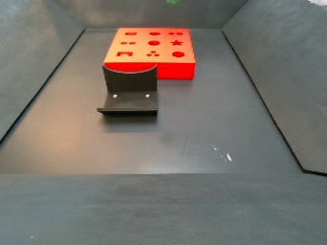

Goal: Insert the star object.

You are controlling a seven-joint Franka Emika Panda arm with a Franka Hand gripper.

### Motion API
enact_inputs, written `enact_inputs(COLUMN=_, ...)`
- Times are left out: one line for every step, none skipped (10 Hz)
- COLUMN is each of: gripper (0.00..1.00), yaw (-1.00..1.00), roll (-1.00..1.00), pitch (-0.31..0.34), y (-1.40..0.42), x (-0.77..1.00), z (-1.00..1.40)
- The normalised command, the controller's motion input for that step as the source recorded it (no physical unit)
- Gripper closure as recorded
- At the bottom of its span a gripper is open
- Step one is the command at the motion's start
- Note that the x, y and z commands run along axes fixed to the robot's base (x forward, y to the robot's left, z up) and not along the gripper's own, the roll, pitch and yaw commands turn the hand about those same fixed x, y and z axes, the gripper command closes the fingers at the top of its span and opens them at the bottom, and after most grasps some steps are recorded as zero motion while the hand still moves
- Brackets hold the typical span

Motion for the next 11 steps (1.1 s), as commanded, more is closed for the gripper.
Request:
enact_inputs(gripper=1.00, yaw=0.00, roll=0.00, pitch=0.000, y=0.02, x=0.10, z=0.00)
enact_inputs(gripper=1.00, yaw=0.27, roll=-0.01, pitch=0.000, y=0.19, x=0.29, z=-0.20)
enact_inputs(gripper=1.00, yaw=0.89, roll=0.02, pitch=0.000, y=0.00, x=0.08, z=-0.23)
enact_inputs(gripper=1.00, yaw=1.00, roll=0.08, pitch=0.000, y=0.00, x=0.00, z=-0.31)
enact_inputs(gripper=1.00, yaw=1.00, roll=0.09, pitch=0.000, y=0.00, x=0.00, z=-0.29)
enact_inputs(gripper=1.00, yaw=1.00, roll=0.10, pitch=0.000, y=0.00, x=0.00, z=-0.29)
enact_inputs(gripper=1.00, yaw=1.00, roll=0.14, pitch=0.039, y=0.00, x=0.00, z=-0.18)
enact_inputs(gripper=1.00, yaw=1.00, roll=0.14, pitch=0.041, y=0.00, x=0.00, z=-0.18)
enact_inputs(gripper=1.00, yaw=1.00, roll=0.11, pitch=0.016, y=0.02, x=0.00, z=-0.29)
enact_inputs(gripper=1.00, yaw=1.00, roll=0.10, pitch=0.006, y=0.02, x=0.00, z=-0.33)
enact_inputs(gripper=1.00, yaw=0.85, roll=0.09, pitch=0.000, y=0.11, x=0.07, z=-0.37)
